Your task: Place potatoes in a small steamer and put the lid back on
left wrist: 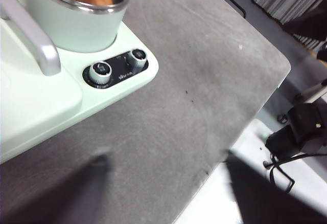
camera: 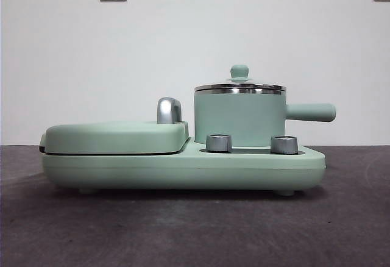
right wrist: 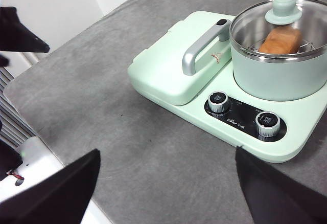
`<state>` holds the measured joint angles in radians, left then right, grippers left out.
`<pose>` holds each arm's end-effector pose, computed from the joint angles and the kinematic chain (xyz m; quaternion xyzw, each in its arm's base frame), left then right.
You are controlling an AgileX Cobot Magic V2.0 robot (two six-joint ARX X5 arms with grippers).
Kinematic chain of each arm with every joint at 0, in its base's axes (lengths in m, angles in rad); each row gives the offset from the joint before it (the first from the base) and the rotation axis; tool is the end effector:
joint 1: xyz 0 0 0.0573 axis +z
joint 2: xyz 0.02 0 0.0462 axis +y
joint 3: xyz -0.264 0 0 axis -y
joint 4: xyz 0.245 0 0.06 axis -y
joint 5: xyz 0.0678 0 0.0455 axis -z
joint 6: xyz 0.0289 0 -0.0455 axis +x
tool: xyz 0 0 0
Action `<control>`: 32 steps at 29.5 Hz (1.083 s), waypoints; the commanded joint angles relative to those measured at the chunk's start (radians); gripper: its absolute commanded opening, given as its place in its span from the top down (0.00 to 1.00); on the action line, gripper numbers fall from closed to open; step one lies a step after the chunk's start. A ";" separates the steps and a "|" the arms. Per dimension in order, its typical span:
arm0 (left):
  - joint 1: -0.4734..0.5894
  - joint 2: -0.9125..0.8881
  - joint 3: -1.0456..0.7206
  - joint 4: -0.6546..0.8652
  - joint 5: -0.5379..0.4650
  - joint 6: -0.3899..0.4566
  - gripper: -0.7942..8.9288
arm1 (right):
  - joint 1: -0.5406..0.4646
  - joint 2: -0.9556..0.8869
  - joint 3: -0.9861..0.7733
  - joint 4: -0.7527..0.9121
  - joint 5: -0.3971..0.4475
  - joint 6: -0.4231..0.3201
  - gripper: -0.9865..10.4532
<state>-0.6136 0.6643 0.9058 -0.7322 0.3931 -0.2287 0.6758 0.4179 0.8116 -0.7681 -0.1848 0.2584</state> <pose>0.0909 -0.0776 0.3386 -0.0704 0.2932 -0.4373 0.8472 0.0525 0.0489 0.3249 0.0702 0.2318 0.3832 0.8913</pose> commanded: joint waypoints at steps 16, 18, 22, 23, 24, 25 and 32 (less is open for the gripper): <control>-0.006 0.012 0.010 -0.001 -0.002 0.019 0.91 | 0.009 0.005 0.007 0.013 -0.025 -0.029 0.89; -0.006 0.012 0.010 -0.001 -0.002 0.019 0.91 | 0.009 0.005 0.007 0.013 -0.025 -0.029 0.89; -0.002 -0.001 0.003 0.002 -0.002 0.019 0.91 | 0.009 0.005 0.007 0.013 -0.024 -0.029 0.89; 0.007 -0.011 0.001 0.002 -0.002 0.019 0.91 | 0.009 0.005 0.007 0.013 -0.024 -0.029 0.89; 0.019 -0.022 -0.003 0.006 -0.001 0.019 0.91 | 0.009 0.005 0.007 0.013 -0.025 -0.029 0.89; 0.039 -0.037 -0.012 0.015 0.000 0.019 0.91 | 0.009 0.005 0.007 0.013 -0.025 -0.029 0.89; 0.304 -0.239 -0.229 0.252 -0.015 0.046 0.91 | 0.009 0.005 0.007 0.013 -0.025 -0.029 0.89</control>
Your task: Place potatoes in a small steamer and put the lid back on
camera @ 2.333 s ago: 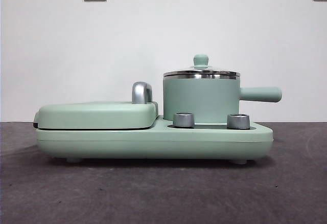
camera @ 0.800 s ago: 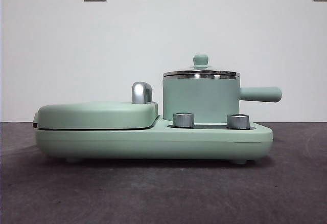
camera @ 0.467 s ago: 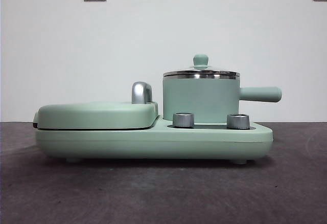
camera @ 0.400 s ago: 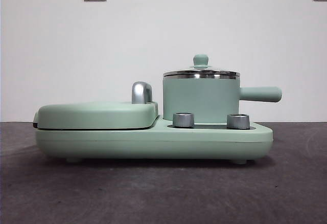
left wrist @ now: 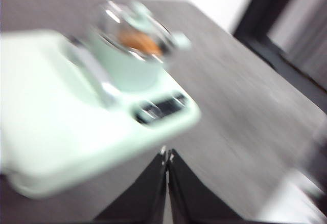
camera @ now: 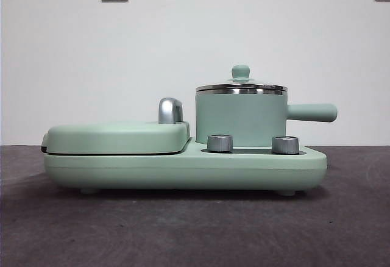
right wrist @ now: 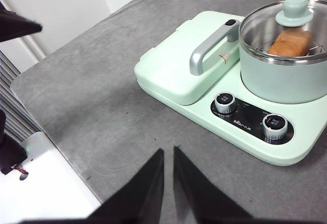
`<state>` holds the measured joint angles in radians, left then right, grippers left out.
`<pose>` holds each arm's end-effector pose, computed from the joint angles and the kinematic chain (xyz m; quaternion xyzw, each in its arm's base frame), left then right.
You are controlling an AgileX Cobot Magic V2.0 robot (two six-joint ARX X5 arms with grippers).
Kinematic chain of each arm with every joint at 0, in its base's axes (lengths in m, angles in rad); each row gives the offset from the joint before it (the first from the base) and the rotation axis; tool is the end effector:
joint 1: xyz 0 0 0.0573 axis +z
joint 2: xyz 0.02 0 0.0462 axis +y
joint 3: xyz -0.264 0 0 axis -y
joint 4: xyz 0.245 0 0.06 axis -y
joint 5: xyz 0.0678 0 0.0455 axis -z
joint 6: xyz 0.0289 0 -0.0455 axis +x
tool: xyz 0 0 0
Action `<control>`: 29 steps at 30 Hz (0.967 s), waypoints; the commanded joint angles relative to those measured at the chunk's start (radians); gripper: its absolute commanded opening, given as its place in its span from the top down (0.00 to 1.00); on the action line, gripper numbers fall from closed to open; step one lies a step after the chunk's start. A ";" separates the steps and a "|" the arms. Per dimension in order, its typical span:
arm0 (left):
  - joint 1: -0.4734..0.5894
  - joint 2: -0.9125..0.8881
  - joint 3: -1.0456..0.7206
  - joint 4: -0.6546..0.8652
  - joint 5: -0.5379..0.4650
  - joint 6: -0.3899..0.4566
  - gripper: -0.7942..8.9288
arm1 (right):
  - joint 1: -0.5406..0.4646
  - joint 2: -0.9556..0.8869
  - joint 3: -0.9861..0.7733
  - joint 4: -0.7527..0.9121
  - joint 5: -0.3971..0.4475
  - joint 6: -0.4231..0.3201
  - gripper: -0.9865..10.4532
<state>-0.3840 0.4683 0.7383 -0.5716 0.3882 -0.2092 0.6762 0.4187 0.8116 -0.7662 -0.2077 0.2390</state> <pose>0.0838 -0.0457 0.3178 -0.0959 0.1883 -0.3546 0.9108 0.0521 0.0495 0.3250 0.0631 0.2293 0.3958 0.8870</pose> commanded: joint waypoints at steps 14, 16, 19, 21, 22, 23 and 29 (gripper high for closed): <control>0.327 -0.311 -0.616 0.515 -0.254 0.121 0.91 | 0.009 0.004 0.007 0.011 -0.002 -0.009 0.89; 0.337 -0.339 -0.650 0.512 -0.313 0.090 0.91 | 0.009 0.004 0.007 0.011 -0.002 -0.009 0.89; 0.351 -0.386 -0.689 0.511 -0.403 0.085 0.91 | 0.009 0.004 0.007 0.011 -0.002 -0.009 0.89; 0.361 -0.414 -0.705 0.511 -0.449 0.085 0.91 | 0.009 0.004 0.007 0.011 -0.002 -0.009 0.89; 0.366 -0.424 -0.711 0.511 -0.455 0.085 0.91 | 0.009 0.004 0.007 0.011 -0.002 -0.009 0.89; 0.372 -0.433 -0.715 0.511 -0.456 0.085 0.91 | 0.009 0.004 0.007 0.011 -0.002 -0.009 0.89; 0.379 -0.465 -0.726 0.468 -0.456 0.113 0.91 | 0.009 0.004 0.007 0.011 -0.002 -0.009 0.89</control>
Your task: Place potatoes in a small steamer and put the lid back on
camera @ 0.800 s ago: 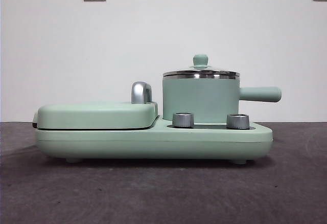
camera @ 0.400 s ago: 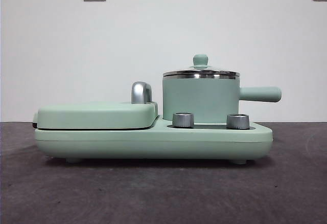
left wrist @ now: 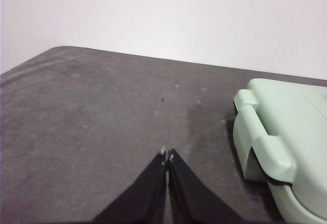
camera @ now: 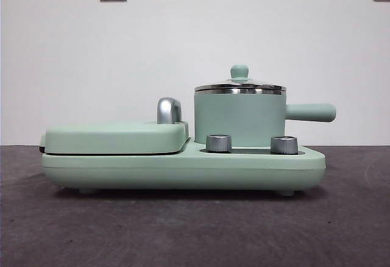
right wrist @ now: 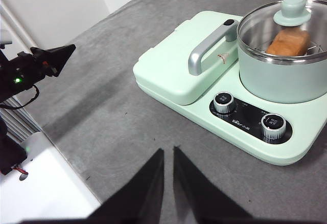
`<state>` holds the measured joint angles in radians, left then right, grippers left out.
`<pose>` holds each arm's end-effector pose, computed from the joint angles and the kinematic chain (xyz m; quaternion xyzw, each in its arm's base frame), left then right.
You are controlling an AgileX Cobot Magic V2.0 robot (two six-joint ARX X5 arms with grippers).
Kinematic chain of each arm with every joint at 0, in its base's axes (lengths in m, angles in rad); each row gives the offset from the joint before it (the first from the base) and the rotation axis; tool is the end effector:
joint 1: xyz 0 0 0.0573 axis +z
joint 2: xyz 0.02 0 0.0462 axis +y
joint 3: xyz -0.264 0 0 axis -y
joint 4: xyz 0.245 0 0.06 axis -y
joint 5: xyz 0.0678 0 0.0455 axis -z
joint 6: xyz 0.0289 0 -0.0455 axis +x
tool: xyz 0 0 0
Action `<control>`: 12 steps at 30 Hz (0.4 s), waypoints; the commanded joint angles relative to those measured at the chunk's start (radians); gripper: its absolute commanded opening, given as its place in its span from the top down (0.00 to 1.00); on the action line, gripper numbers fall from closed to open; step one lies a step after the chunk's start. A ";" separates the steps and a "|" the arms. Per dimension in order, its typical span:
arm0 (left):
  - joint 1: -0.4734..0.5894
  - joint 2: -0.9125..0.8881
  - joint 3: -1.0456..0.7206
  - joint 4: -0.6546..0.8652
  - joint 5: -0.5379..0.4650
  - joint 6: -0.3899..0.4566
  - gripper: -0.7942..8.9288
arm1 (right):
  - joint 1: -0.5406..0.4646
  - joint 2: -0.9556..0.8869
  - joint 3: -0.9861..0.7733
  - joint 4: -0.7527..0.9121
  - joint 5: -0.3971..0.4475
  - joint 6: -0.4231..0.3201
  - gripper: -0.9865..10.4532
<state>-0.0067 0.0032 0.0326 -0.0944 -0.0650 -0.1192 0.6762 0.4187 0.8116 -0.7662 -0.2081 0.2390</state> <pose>0.0956 0.0012 0.1652 -0.0583 0.0307 0.0310 0.9973 0.0521 0.0495 0.3250 0.0631 0.2293 0.3959 0.8869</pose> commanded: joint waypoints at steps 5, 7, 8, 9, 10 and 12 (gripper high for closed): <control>0.002 0.000 -0.020 -0.072 -0.003 0.063 0.91 | 0.009 0.004 0.007 0.011 -0.001 -0.009 0.89; 0.002 0.000 -0.020 -0.093 -0.001 0.082 0.91 | 0.009 0.004 0.007 0.011 -0.001 -0.009 0.89; 0.001 0.000 -0.020 -0.093 0.000 0.094 0.91 | 0.009 0.004 0.007 0.011 -0.001 -0.009 0.89; 0.000 0.000 -0.020 -0.093 0.003 0.106 0.91 | 0.009 0.004 0.007 0.011 -0.002 -0.009 0.89; 0.000 0.000 -0.020 -0.093 0.003 0.115 0.91 | 0.009 0.004 0.007 0.011 -0.001 -0.009 0.89; 0.000 0.000 -0.020 -0.093 0.012 0.116 0.91 | 0.009 0.004 0.007 0.012 -0.001 -0.009 0.89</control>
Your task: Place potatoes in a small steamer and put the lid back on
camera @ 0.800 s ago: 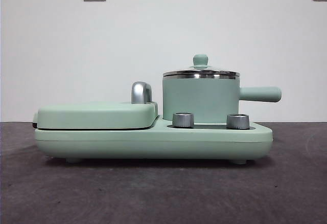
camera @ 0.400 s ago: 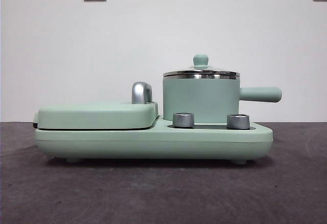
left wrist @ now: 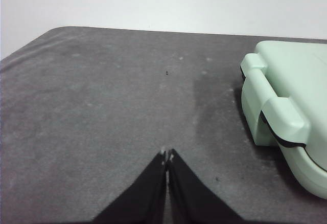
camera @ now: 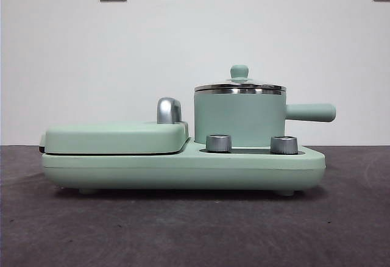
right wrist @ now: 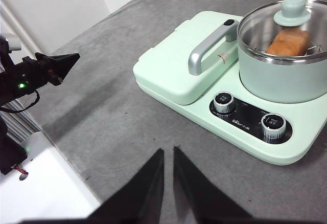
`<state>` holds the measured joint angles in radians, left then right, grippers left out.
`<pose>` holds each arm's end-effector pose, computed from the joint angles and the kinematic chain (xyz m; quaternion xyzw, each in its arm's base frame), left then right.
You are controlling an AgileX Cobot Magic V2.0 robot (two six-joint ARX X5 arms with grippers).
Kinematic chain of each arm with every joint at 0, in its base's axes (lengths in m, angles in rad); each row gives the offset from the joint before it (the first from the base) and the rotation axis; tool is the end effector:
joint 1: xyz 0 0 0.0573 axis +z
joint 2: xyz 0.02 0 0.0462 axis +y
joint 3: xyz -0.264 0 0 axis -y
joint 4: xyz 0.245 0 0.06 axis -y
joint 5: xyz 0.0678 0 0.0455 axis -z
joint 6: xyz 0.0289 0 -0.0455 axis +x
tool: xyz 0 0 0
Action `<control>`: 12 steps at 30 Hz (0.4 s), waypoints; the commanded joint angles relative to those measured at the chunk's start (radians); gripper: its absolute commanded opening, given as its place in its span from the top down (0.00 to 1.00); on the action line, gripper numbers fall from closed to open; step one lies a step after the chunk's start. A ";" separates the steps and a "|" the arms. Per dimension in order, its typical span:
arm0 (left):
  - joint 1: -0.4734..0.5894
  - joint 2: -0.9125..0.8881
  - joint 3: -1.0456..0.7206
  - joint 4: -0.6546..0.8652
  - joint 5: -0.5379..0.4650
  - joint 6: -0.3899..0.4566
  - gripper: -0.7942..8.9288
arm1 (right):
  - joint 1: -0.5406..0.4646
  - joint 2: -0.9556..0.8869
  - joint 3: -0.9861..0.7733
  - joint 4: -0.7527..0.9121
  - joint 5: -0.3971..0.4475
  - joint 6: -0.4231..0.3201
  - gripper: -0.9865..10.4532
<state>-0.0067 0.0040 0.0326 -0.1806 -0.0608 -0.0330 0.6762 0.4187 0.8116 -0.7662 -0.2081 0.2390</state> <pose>0.0947 0.0011 0.1569 -0.0139 0.0754 0.0282 0.9967 0.0521 0.0495 0.3250 0.0631 0.2293 0.3959 0.8869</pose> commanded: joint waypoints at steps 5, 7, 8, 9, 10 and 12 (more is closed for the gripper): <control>0.000 -0.001 -0.020 -0.010 0.031 0.029 0.91 | 0.009 0.004 0.007 0.011 -0.001 -0.009 0.89; 0.000 -0.001 -0.020 -0.010 0.031 0.028 0.91 | 0.009 0.004 0.007 0.011 -0.001 -0.009 0.89; 0.000 -0.001 -0.020 -0.008 0.031 0.029 0.91 | 0.009 0.004 0.007 0.011 -0.001 -0.009 0.89; 0.000 -0.001 -0.020 -0.008 0.031 0.029 0.91 | 0.009 0.004 0.007 0.011 -0.001 -0.009 0.89; 0.000 -0.001 -0.020 -0.008 0.031 0.029 0.91 | 0.009 0.004 0.007 0.011 -0.001 -0.009 0.89; 0.000 -0.001 -0.019 -0.008 0.031 0.029 0.91 | 0.009 0.004 0.007 0.011 -0.001 -0.009 0.89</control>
<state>-0.0067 0.0040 0.0326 -0.1825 -0.0341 -0.0147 0.6762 0.4187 0.8116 -0.7662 -0.2081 0.2390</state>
